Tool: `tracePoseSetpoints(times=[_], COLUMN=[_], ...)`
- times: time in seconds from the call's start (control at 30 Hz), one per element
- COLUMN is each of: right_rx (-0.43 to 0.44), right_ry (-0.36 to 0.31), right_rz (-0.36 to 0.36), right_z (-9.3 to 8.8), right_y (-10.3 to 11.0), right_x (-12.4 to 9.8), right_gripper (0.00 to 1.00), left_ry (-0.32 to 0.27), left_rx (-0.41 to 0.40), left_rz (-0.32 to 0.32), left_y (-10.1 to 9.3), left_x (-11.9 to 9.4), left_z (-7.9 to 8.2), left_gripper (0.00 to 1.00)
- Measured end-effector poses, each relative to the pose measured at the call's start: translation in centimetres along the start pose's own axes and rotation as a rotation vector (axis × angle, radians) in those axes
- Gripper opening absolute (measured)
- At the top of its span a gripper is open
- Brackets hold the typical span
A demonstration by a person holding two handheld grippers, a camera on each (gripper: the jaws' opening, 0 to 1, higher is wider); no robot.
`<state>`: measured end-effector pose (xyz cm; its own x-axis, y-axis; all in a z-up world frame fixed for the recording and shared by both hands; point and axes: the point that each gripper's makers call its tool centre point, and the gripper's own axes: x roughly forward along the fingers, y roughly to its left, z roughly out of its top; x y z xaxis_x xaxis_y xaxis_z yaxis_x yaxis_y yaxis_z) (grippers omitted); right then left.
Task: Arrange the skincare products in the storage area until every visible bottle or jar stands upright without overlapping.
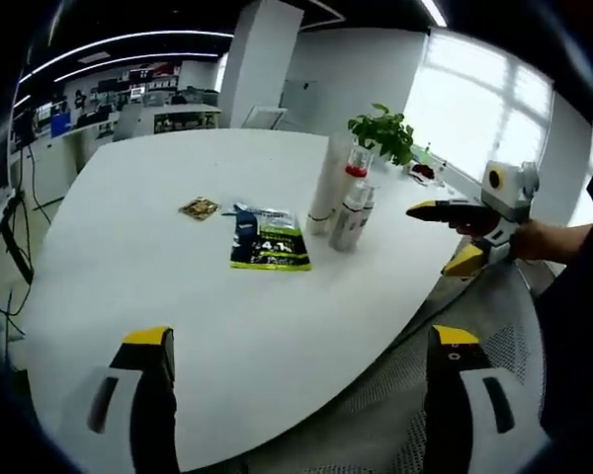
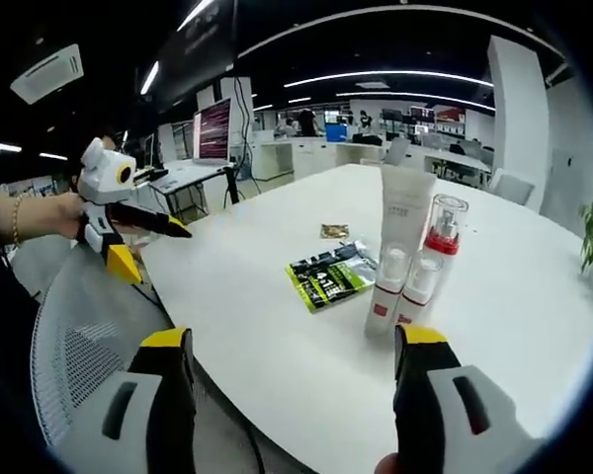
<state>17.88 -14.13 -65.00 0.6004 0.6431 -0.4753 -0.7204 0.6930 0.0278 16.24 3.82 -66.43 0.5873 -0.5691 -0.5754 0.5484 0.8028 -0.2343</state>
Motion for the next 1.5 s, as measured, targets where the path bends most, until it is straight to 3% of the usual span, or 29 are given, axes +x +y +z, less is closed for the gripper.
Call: tracePoseSetpoints(times=[0.27, 0.4, 0.5, 0.7, 0.93, 1.5], right_rx=[0.003, 0.027, 0.041, 0.042, 0.038, 0.073], right_ry=[0.0, -0.01, -0.012, -0.014, -0.002, -0.006], right_rz=[-0.015, -0.075, -0.109, -0.144, -0.165, -0.094], right_z=[-0.1, 0.0, -0.1, -0.1, -0.4, -0.4], right_y=[-0.3, -1.4, -2.1, -2.7, -3.0, -2.3], right_x=[-0.1, -0.4, -0.5, -0.6, -0.6, -0.1], right_gripper=[0.84, 0.84, 0.84, 0.85, 0.85, 0.85], left_ry=[0.007, 0.021, 0.002, 0.057, 0.073, 0.149], left_rx=[0.02, 0.036, -0.005, 0.038, 0.046, 0.067], left_rz=[-0.008, -0.022, -0.024, -0.033, -0.018, 0.035], left_y=[0.1, 0.4, 1.2, 2.2, 2.3, 1.8], left_x=[1.4, 1.9, 2.3, 3.6, 5.4, 12.6], left_z=[1.0, 1.3, 1.8, 0.9, 1.9, 4.4], left_gripper=[0.99, 0.98, 0.98, 0.98, 0.98, 0.95])
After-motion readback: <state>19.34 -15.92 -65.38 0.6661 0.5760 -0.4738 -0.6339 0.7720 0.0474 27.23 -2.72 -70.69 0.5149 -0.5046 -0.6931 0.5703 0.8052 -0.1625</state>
